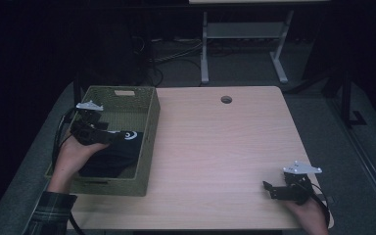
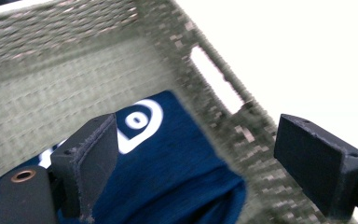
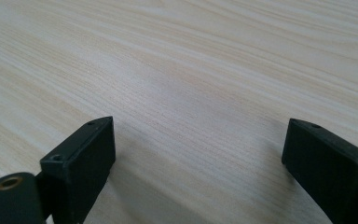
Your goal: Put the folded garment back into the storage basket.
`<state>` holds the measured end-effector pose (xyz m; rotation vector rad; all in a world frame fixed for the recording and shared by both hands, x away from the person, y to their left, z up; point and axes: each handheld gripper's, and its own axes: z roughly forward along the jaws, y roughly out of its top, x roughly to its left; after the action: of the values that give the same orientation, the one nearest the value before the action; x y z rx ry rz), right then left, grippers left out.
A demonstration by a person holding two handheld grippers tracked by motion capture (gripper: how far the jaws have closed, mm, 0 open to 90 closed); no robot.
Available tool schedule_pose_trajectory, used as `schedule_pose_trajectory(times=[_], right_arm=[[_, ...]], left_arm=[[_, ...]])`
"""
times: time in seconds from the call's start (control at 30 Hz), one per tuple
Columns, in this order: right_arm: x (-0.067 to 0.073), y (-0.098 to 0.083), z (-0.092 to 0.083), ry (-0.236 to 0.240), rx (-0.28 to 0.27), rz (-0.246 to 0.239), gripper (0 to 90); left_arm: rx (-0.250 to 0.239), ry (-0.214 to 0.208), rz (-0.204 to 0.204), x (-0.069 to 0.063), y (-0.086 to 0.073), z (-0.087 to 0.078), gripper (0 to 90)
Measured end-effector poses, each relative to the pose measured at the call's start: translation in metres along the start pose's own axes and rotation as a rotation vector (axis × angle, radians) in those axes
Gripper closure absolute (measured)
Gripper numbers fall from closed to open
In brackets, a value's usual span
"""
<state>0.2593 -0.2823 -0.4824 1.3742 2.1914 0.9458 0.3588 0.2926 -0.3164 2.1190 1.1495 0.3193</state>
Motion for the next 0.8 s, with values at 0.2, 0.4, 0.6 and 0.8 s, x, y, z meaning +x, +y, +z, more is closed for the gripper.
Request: schedule_pose_trajectory(times=[0.2, 0.4, 0.6, 0.8], right_arm=[[0.000, 0.000, 0.000, 0.000, 0.000, 0.001, 9.3], [0.000, 0.000, 0.000, 0.000, 0.000, 0.001, 9.3], [0.000, 0.000, 0.000, 0.001, 0.000, 0.000, 9.3], [0.000, 0.000, 0.000, 0.001, 0.000, 0.000, 9.3]], left_arm=[[-0.011, -0.036, 0.044, -0.023, 0.010, 0.009, 13.5], [-0.017, -0.081, 0.087, -0.049, 0.017, 0.021, 13.6], [-0.024, -0.126, 0.122, -0.077, 0.023, 0.034, 13.6], [-0.030, -0.167, 0.157, -0.103, 0.025, 0.049, 13.6]])
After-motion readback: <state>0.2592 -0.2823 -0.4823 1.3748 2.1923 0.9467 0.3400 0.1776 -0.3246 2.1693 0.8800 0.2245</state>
